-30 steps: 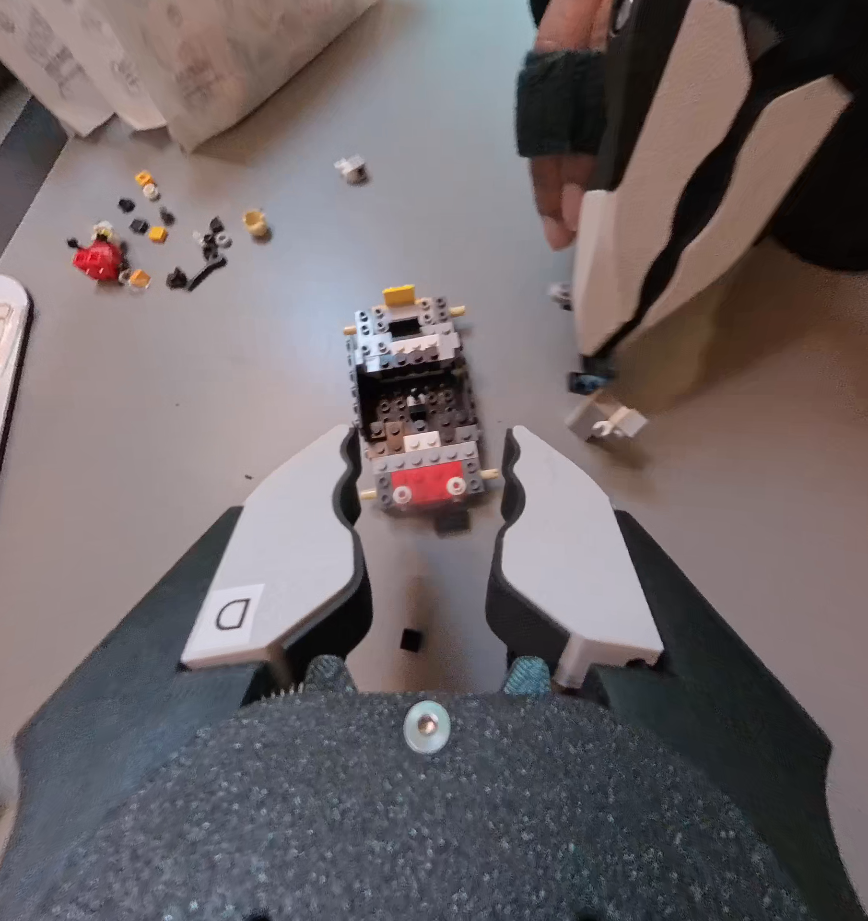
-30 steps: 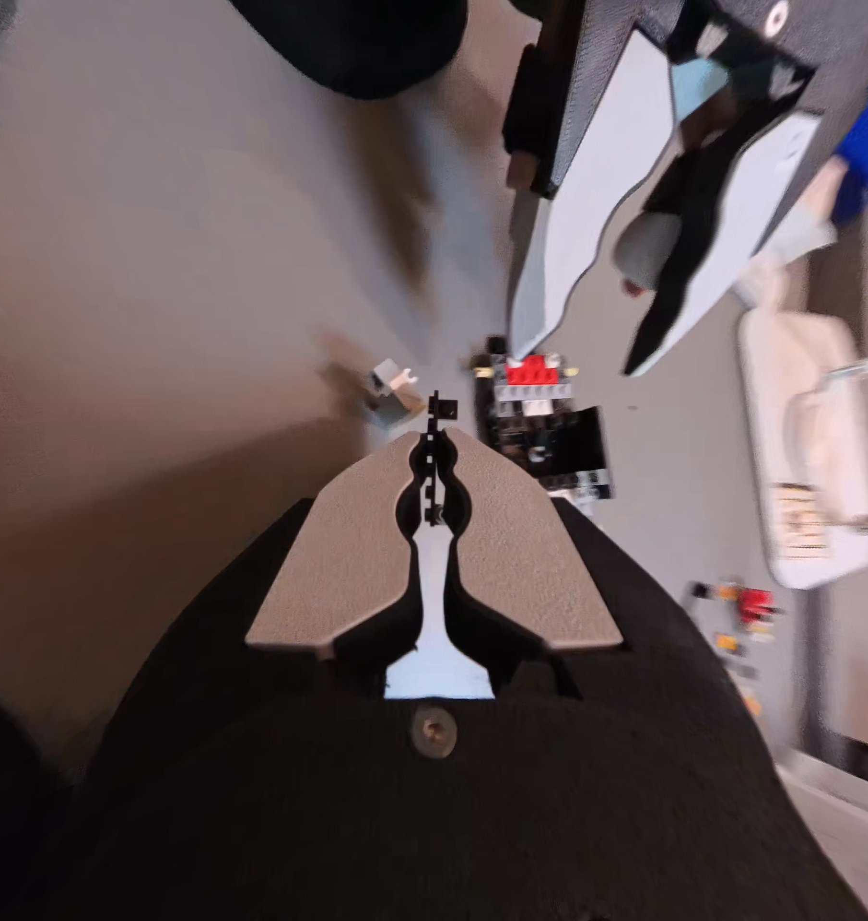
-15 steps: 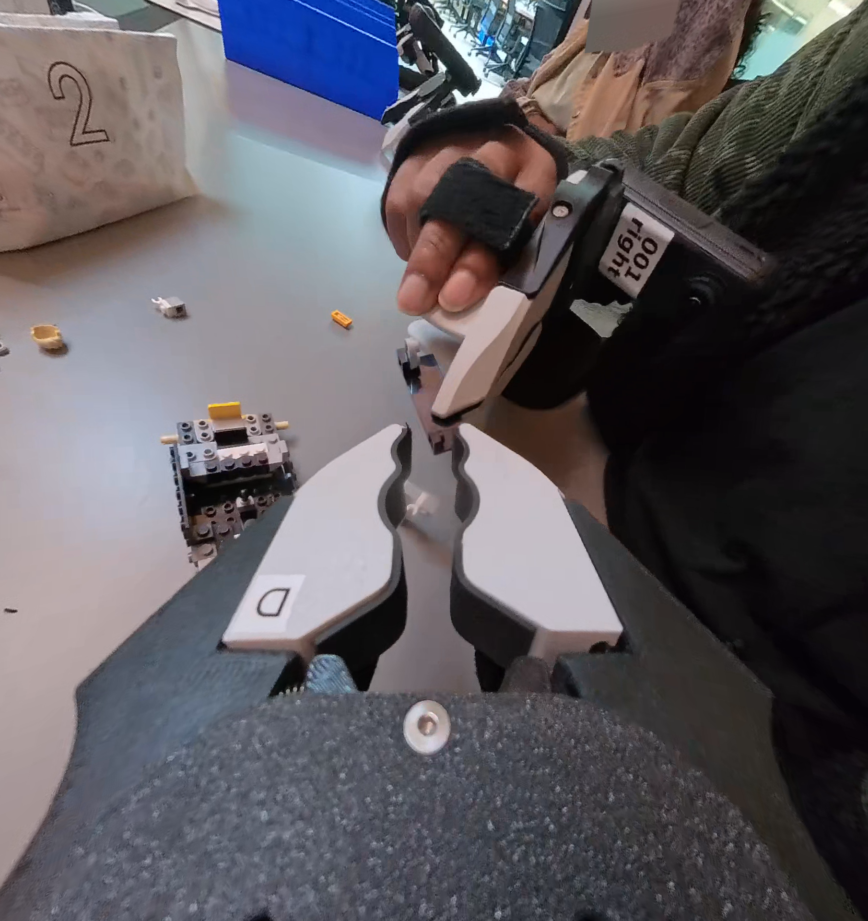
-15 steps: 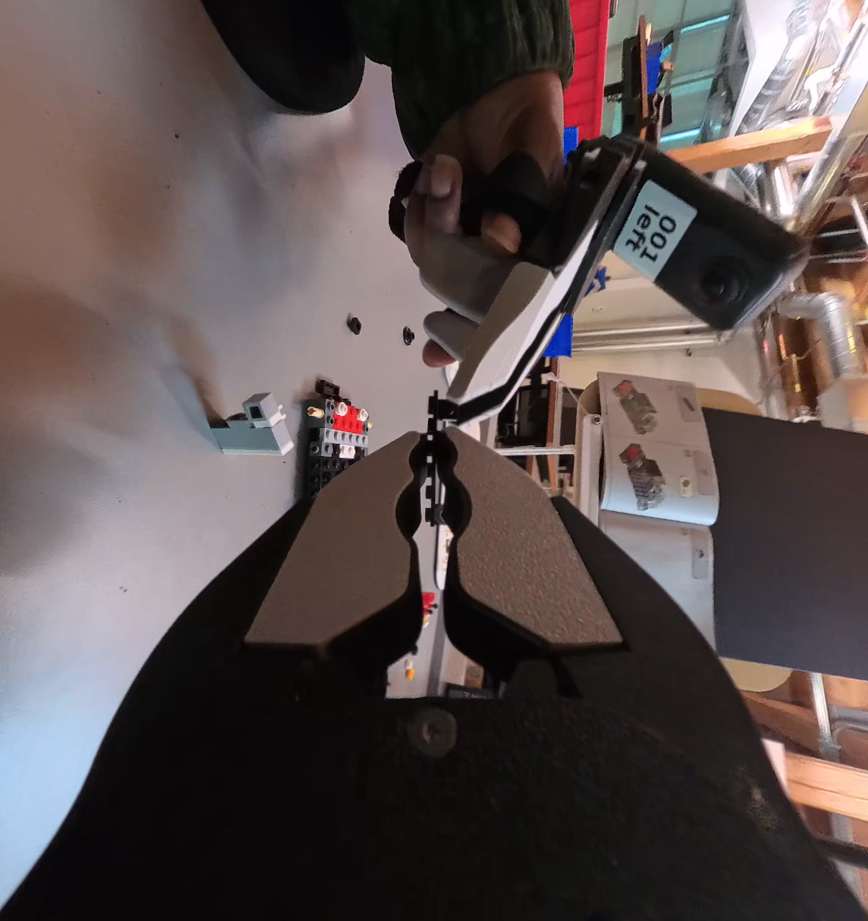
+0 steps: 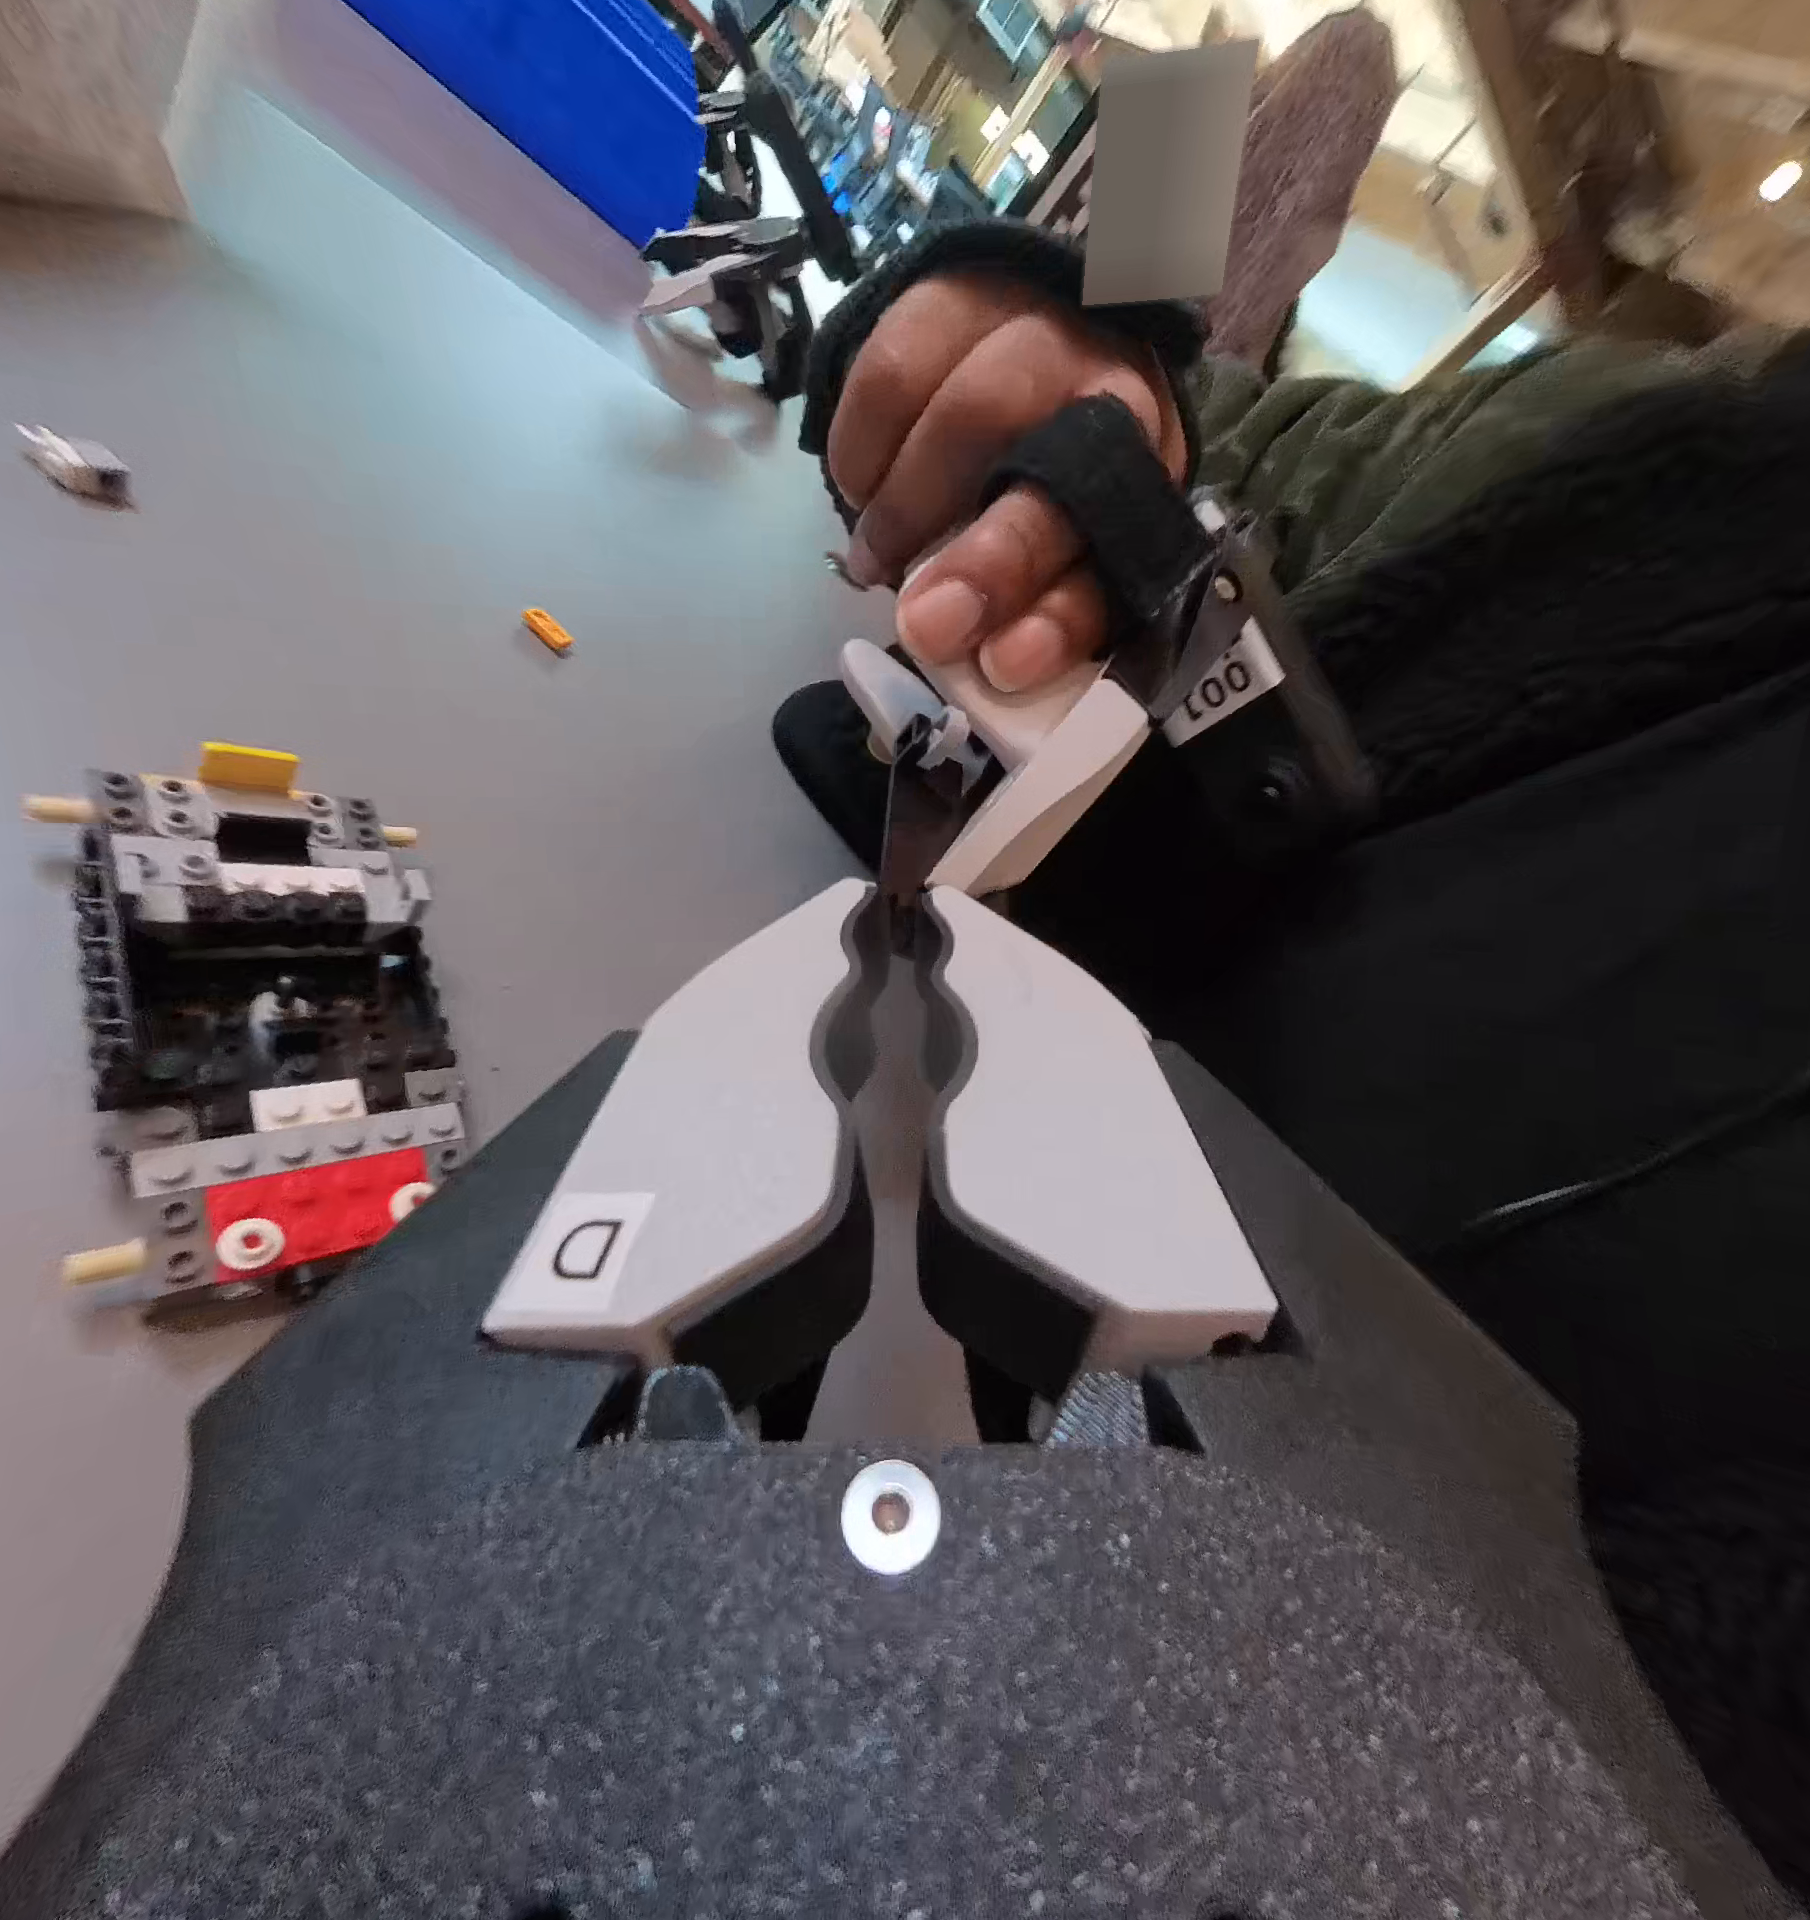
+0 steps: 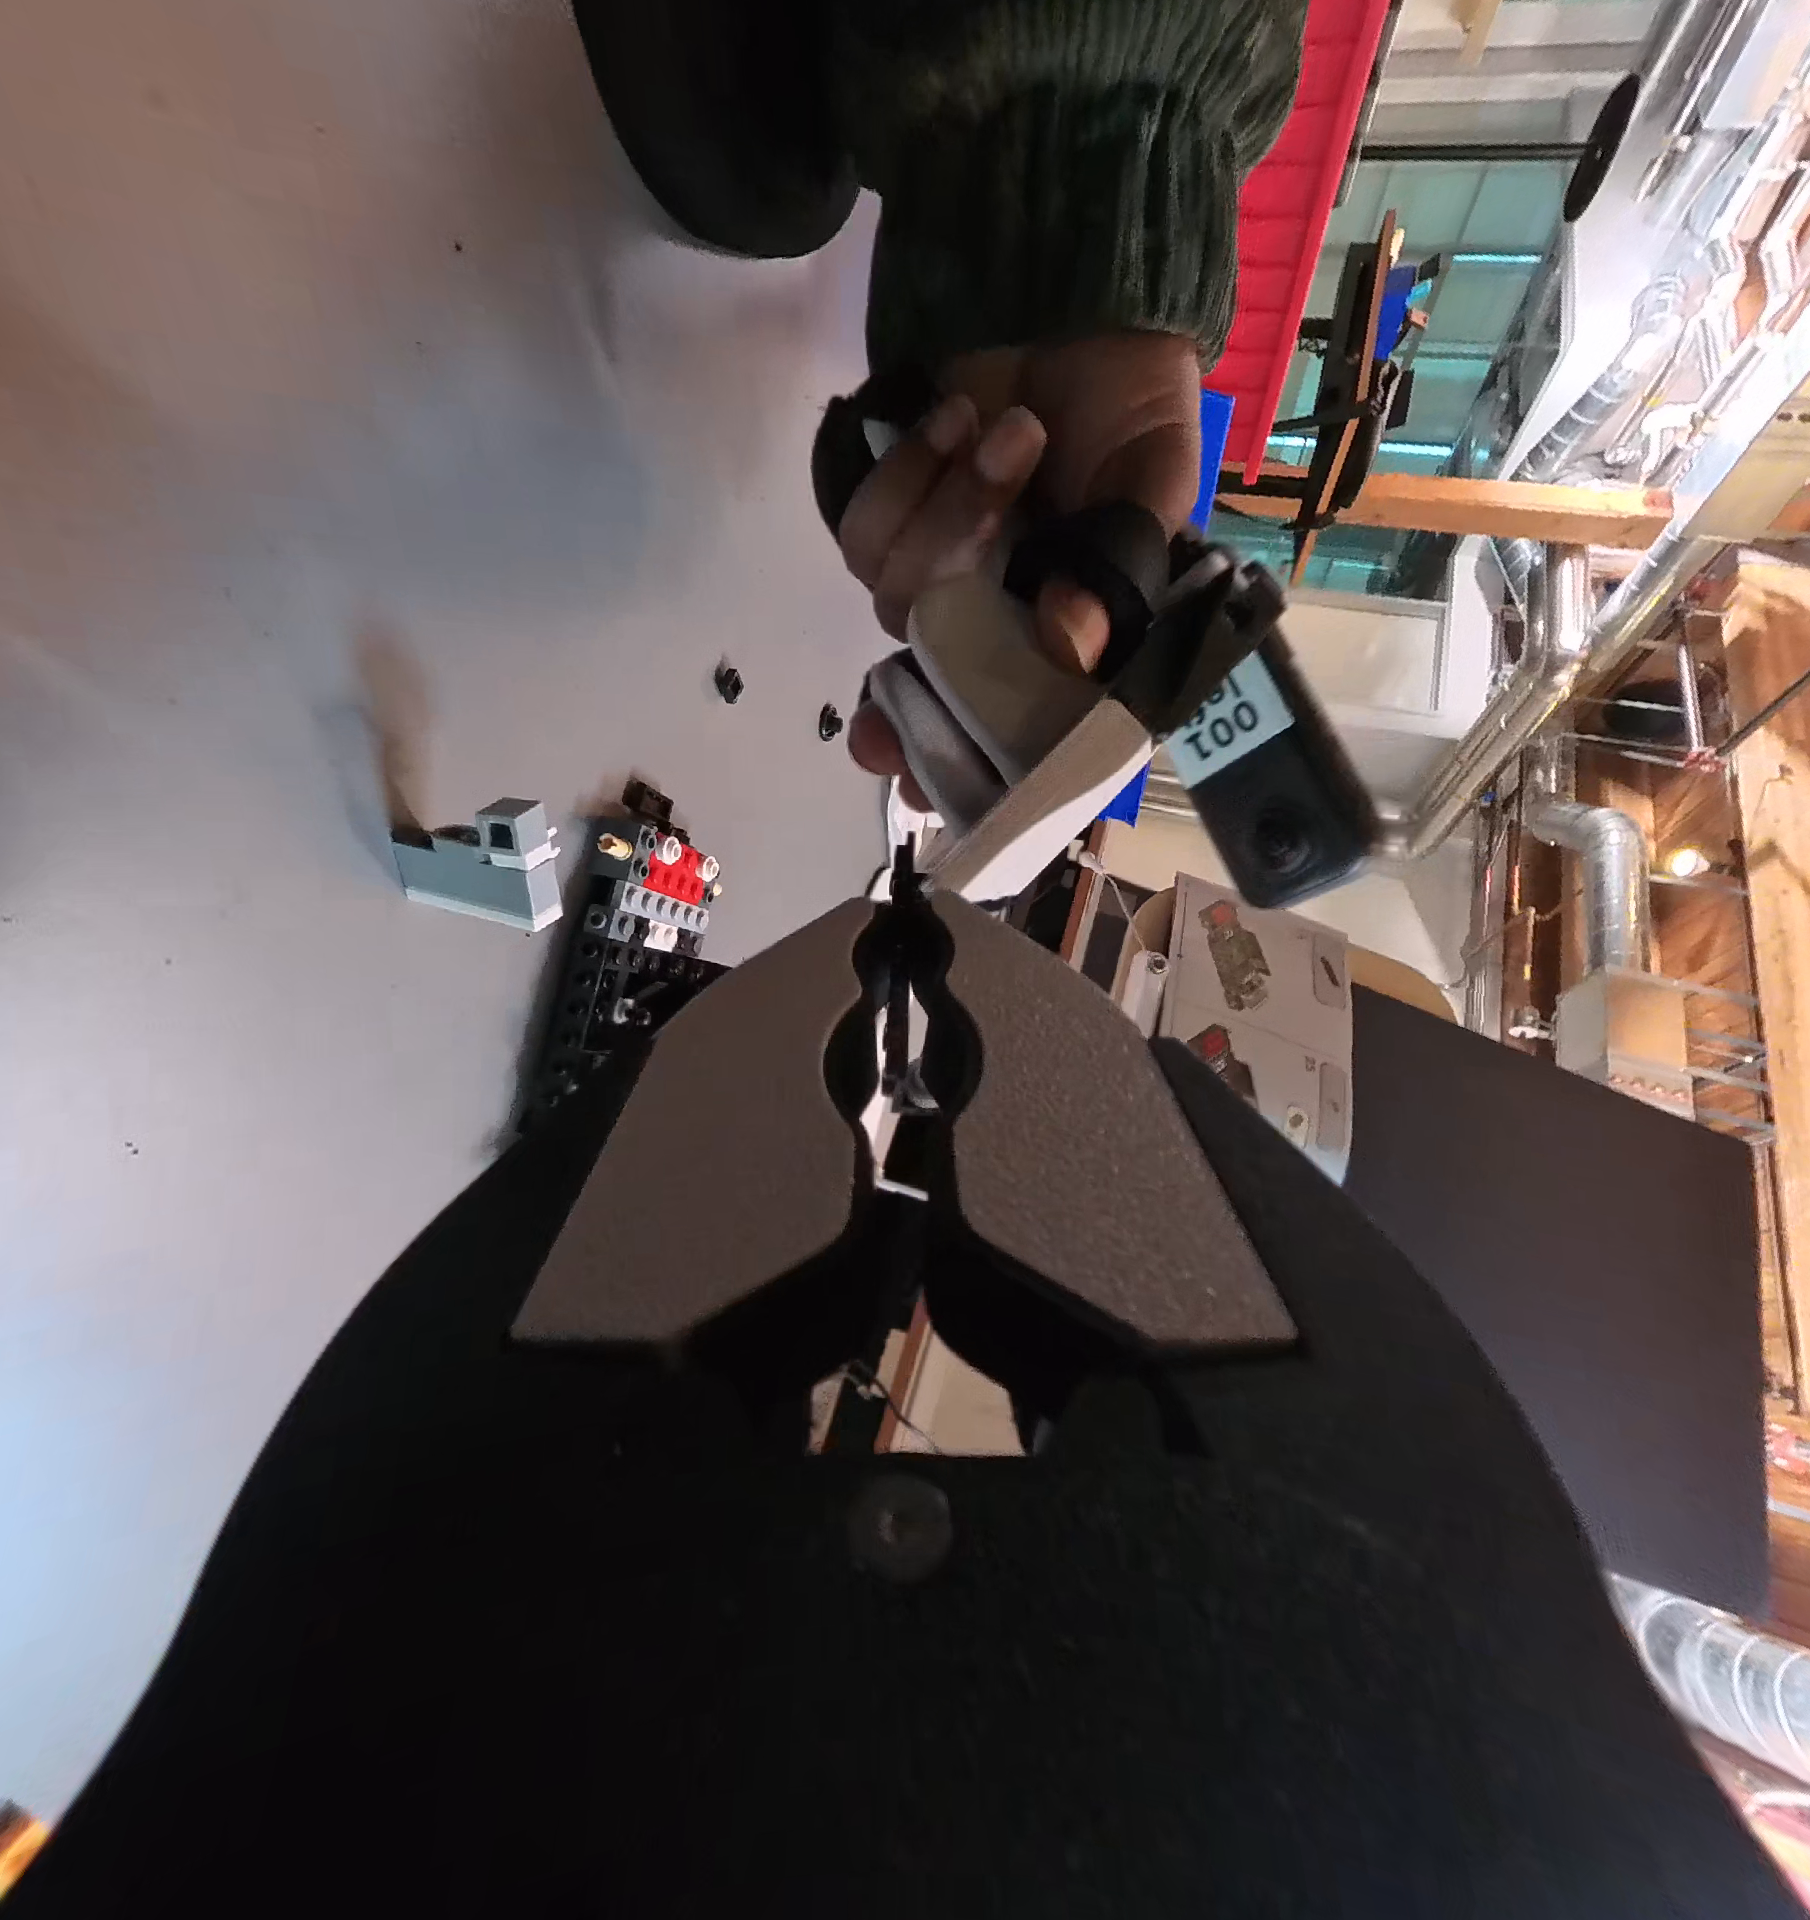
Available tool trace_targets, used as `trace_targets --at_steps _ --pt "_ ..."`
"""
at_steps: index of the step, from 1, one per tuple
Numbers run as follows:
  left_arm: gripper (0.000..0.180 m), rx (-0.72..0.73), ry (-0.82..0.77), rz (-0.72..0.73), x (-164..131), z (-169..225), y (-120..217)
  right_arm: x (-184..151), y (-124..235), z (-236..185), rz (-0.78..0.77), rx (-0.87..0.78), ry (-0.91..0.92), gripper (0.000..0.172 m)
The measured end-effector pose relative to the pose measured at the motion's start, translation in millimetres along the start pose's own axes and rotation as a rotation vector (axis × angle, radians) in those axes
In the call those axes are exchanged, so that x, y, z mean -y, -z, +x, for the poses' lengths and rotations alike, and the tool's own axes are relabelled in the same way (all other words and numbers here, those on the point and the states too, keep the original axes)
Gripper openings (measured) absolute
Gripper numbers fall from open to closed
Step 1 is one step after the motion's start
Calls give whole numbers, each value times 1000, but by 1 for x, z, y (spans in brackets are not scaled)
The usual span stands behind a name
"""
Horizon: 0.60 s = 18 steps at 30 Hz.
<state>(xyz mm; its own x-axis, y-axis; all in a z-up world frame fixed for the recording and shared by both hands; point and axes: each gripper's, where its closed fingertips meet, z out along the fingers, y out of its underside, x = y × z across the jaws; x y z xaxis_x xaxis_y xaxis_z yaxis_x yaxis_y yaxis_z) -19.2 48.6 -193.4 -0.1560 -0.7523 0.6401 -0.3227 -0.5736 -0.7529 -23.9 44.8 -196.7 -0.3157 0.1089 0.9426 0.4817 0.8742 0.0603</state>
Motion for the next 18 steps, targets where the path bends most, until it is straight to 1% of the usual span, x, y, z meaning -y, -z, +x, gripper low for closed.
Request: trace_targets --at_steps 2,4,7,10,13,18 --pt "4 -61 69 32 2 2 0 1 1 2 2 1 30 3" --pt "5 -118 89 61 4 6 1 2 3 6 5 -5 63 2" --pt "5 -185 50 101 11 16 4 5 7 17 12 -22 113 3" --pt "4 -215 16 121 14 23 7 8 8 24 21 -31 143 3" --pt "4 -199 -37 130 16 24 8 8 8 27 26 -40 139 3" --pt "5 -27 -261 145 22 22 7 3 9 30 19 -91 74 3"
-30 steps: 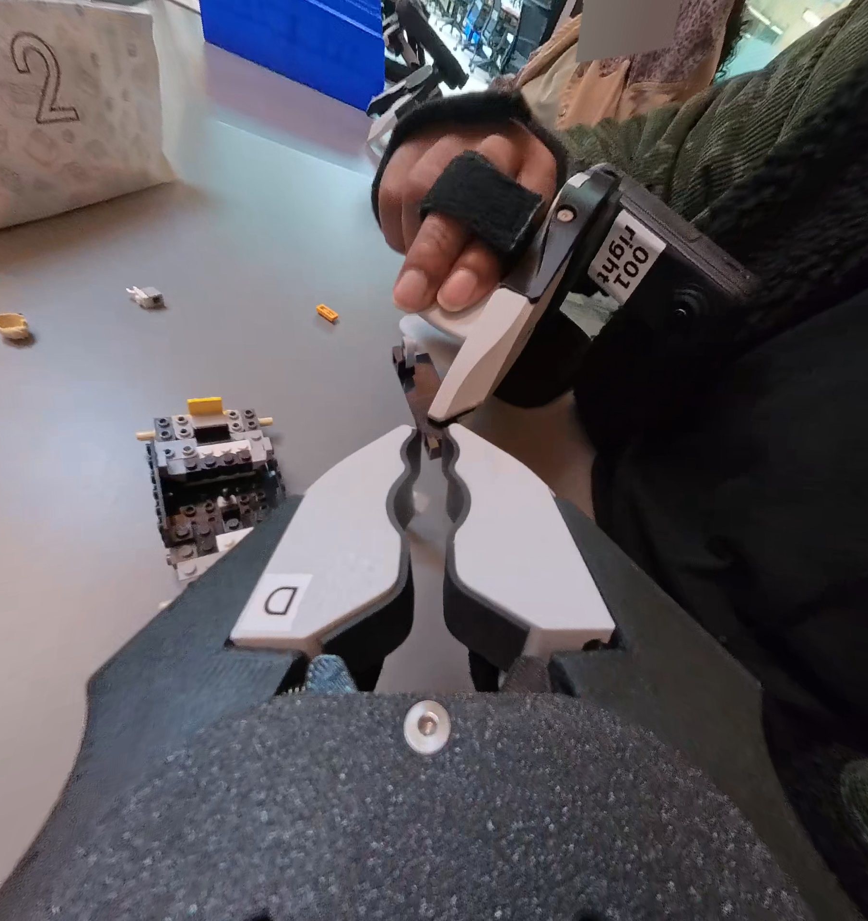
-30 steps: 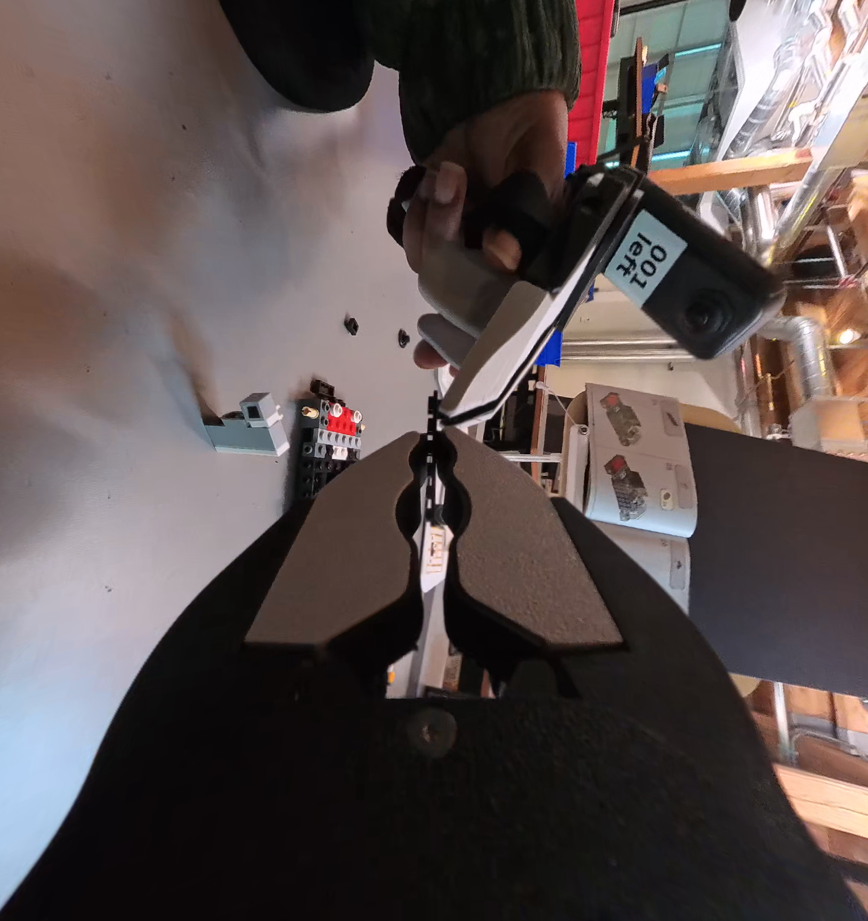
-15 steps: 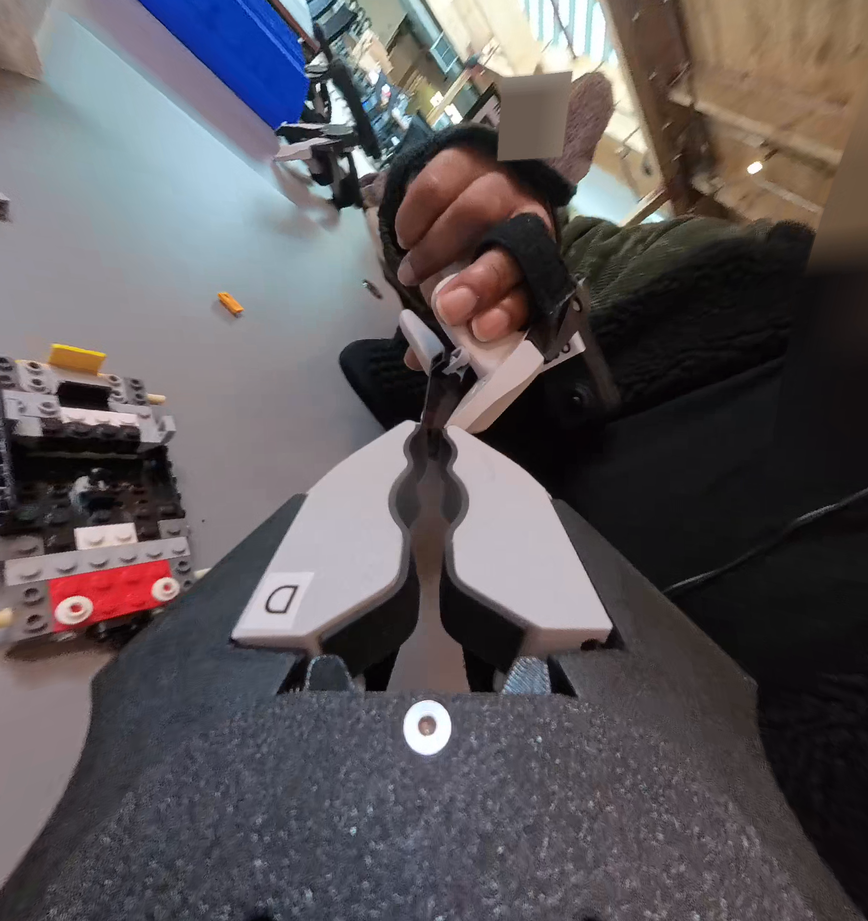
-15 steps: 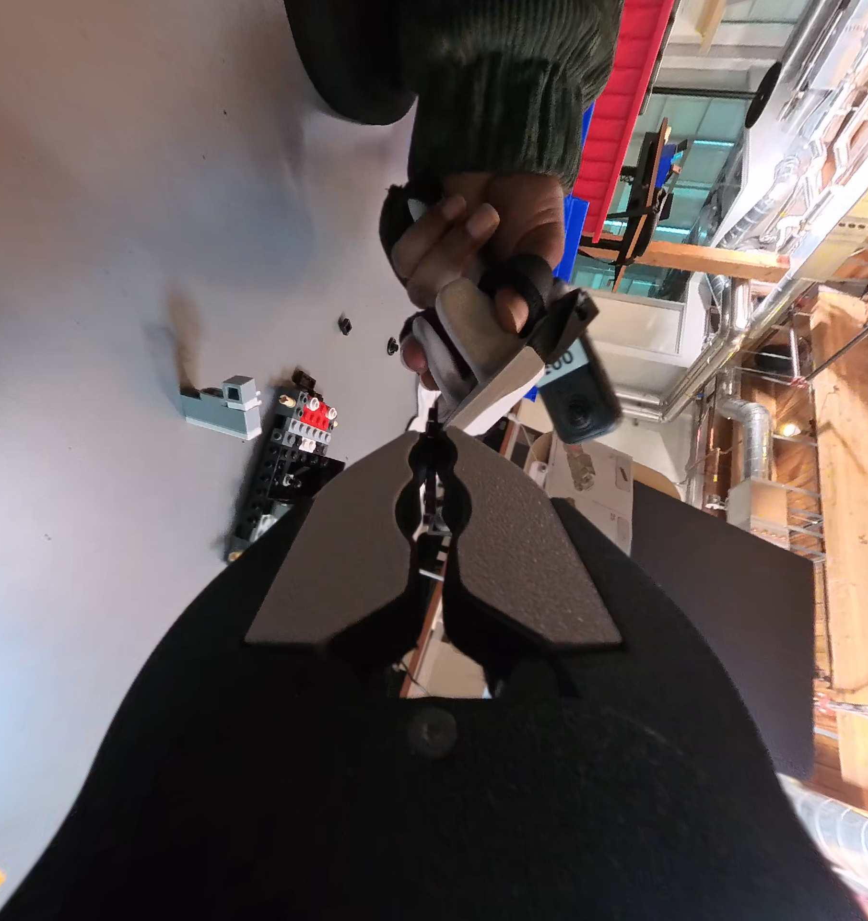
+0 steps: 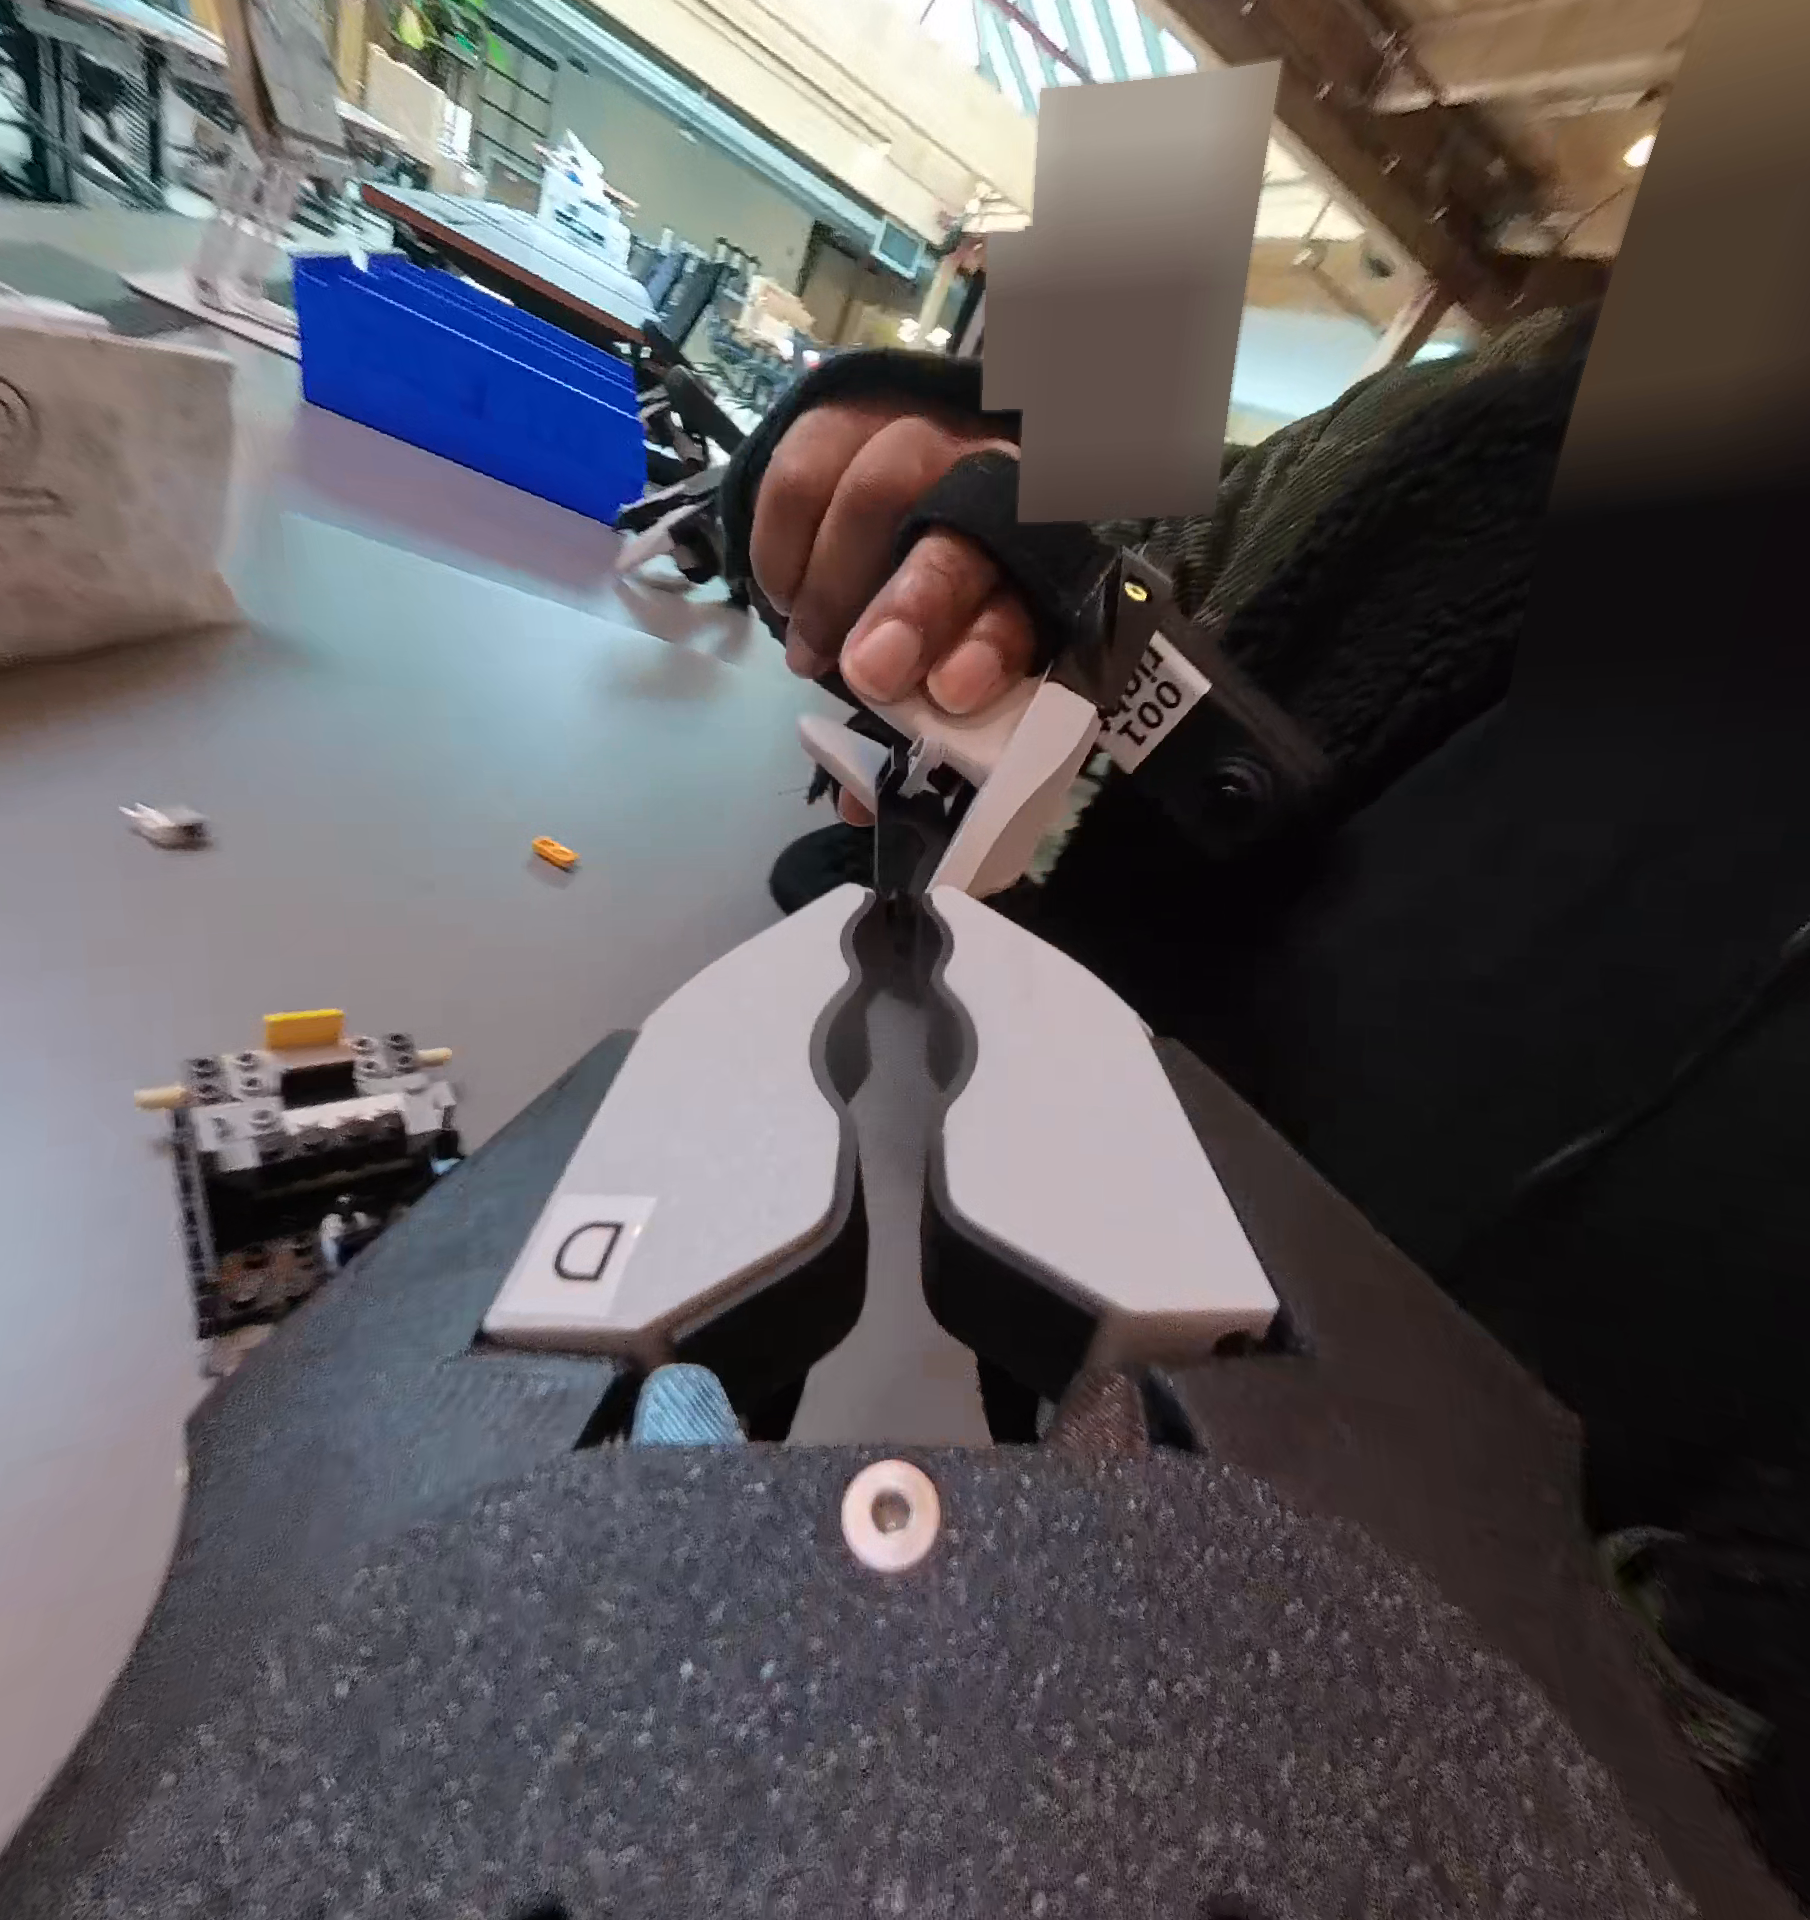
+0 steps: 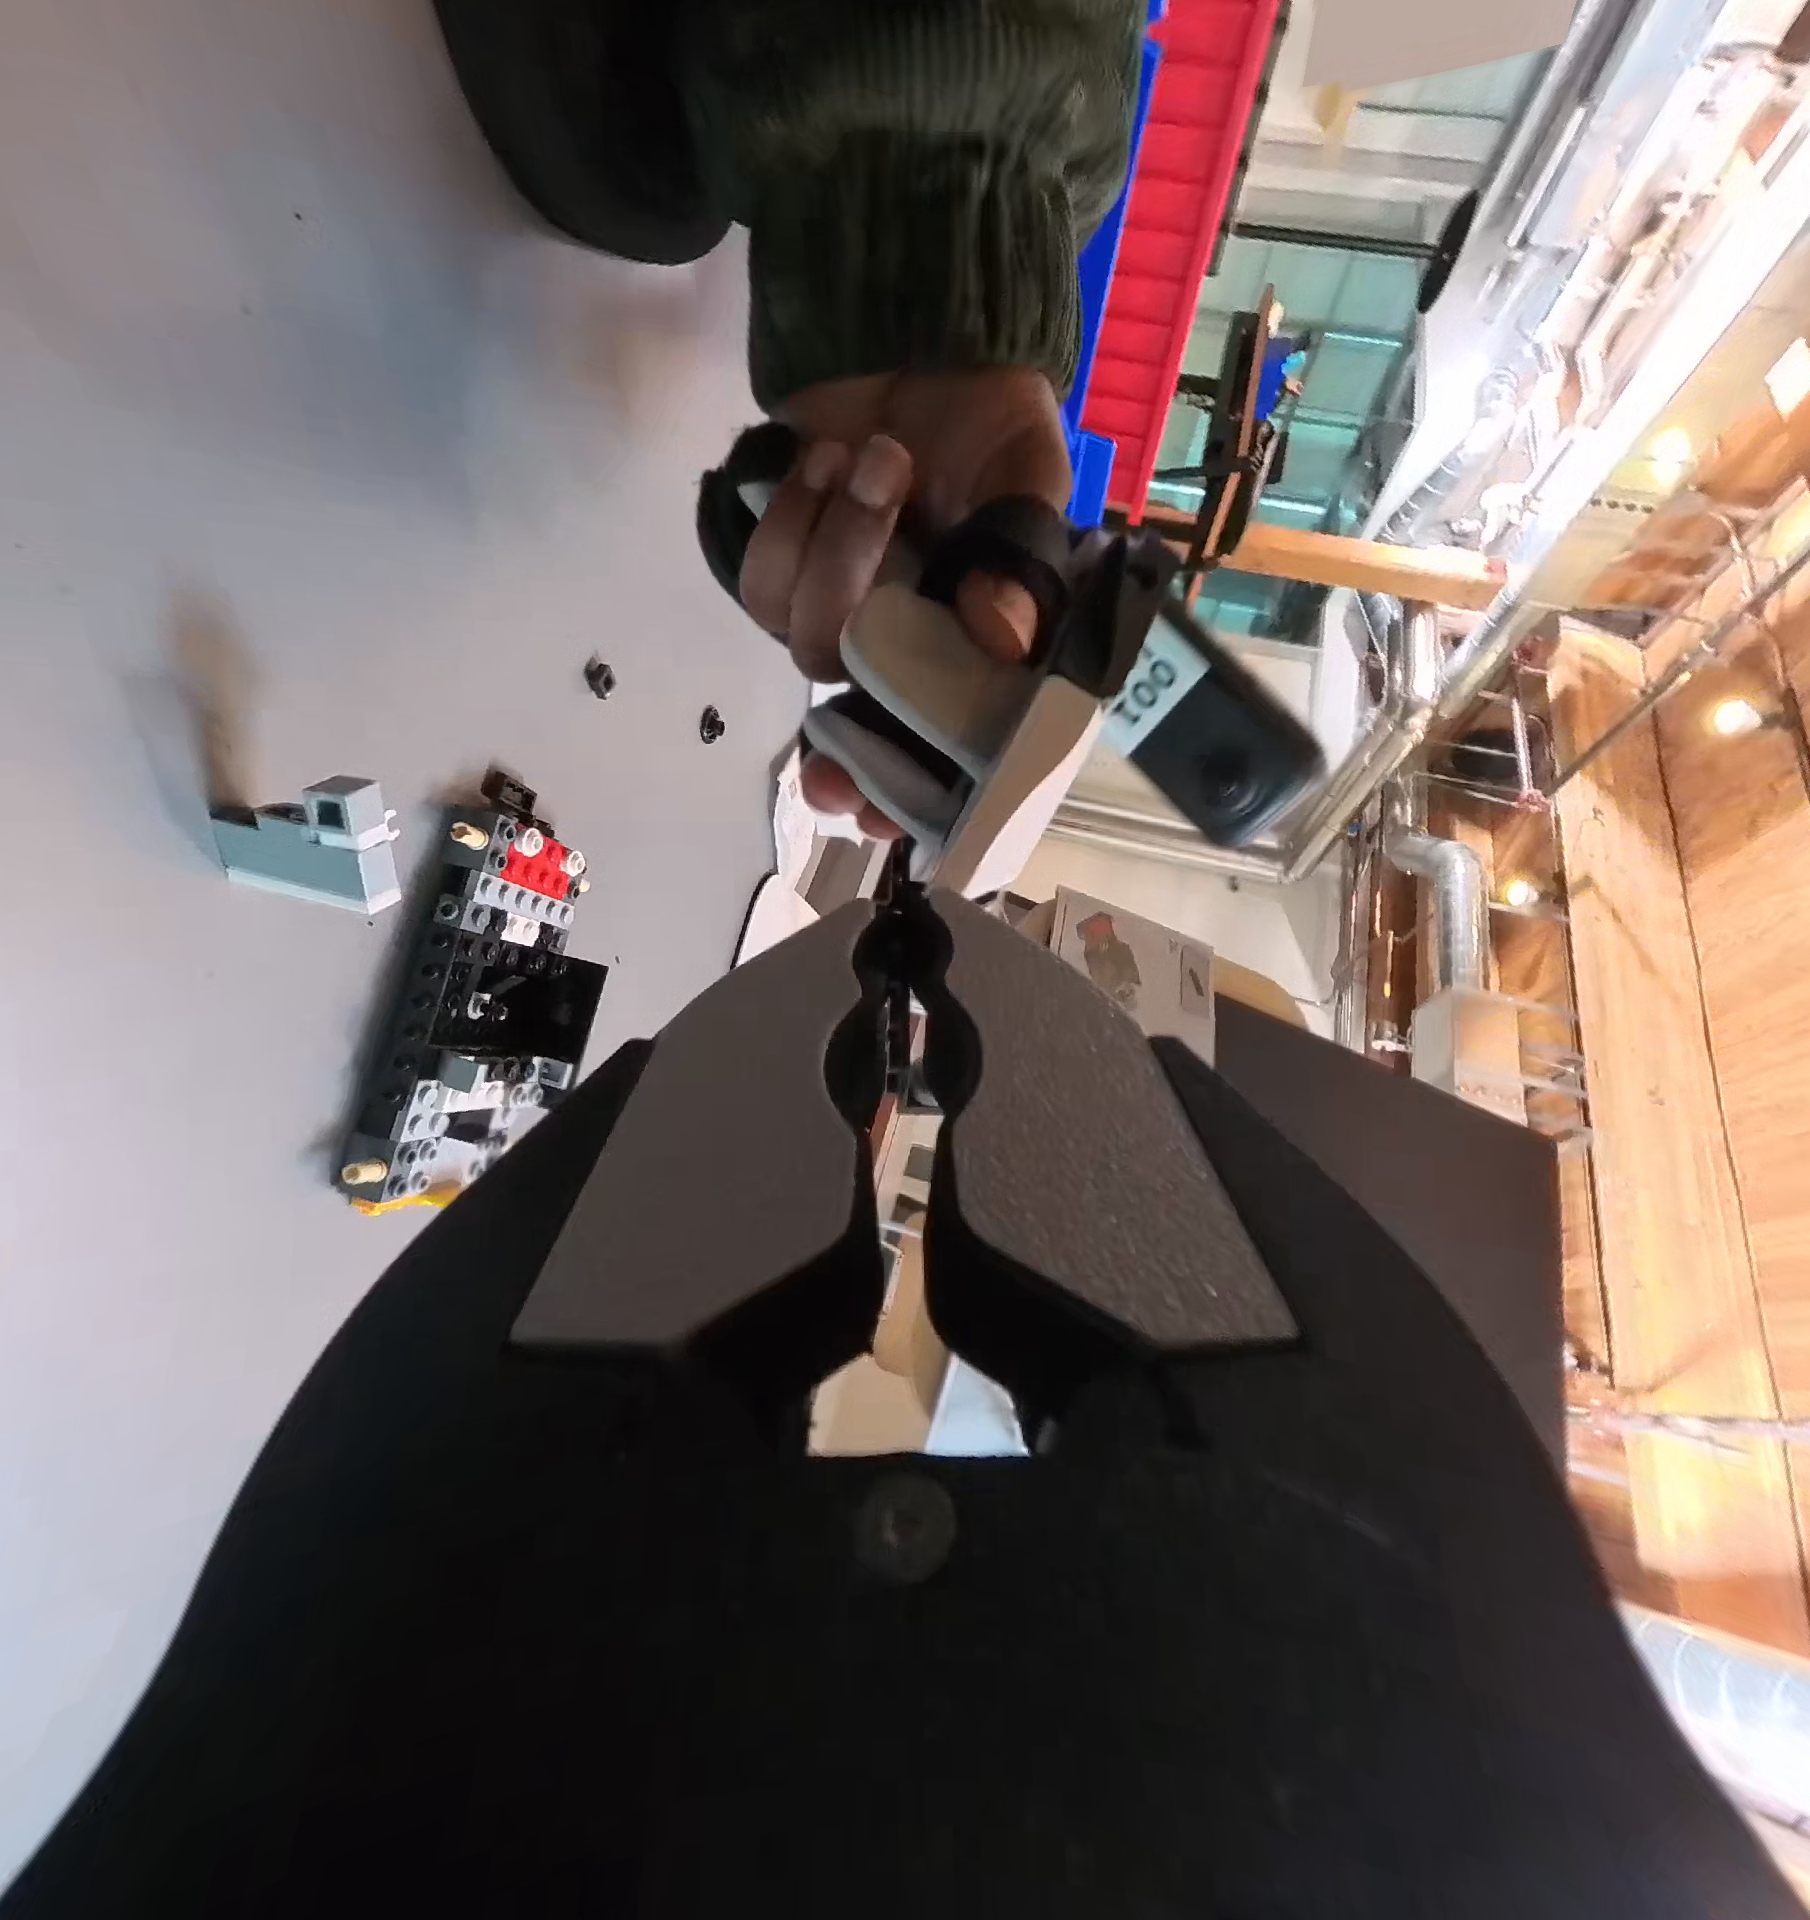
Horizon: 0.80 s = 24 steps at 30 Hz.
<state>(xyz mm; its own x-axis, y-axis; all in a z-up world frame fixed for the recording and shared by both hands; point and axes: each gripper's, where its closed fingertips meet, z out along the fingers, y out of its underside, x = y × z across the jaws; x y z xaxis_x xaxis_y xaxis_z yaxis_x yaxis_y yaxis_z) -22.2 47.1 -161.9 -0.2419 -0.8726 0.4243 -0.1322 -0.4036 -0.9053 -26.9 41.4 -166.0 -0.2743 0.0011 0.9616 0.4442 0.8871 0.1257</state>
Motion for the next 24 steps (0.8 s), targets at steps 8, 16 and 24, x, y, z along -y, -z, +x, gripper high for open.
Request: trace_targets --at_steps 8,16,24 --pt "5 190 -62 -96 -5 -17 -1 -5 0 -5 59 3 -380 6" --pt "5 461 -312 -287 -12 -35 8 -38 10 -7 105 201 -1063 24" --pt "5 494 -293 -321 -16 -39 10 -36 -2 -30 42 249 -917 7"
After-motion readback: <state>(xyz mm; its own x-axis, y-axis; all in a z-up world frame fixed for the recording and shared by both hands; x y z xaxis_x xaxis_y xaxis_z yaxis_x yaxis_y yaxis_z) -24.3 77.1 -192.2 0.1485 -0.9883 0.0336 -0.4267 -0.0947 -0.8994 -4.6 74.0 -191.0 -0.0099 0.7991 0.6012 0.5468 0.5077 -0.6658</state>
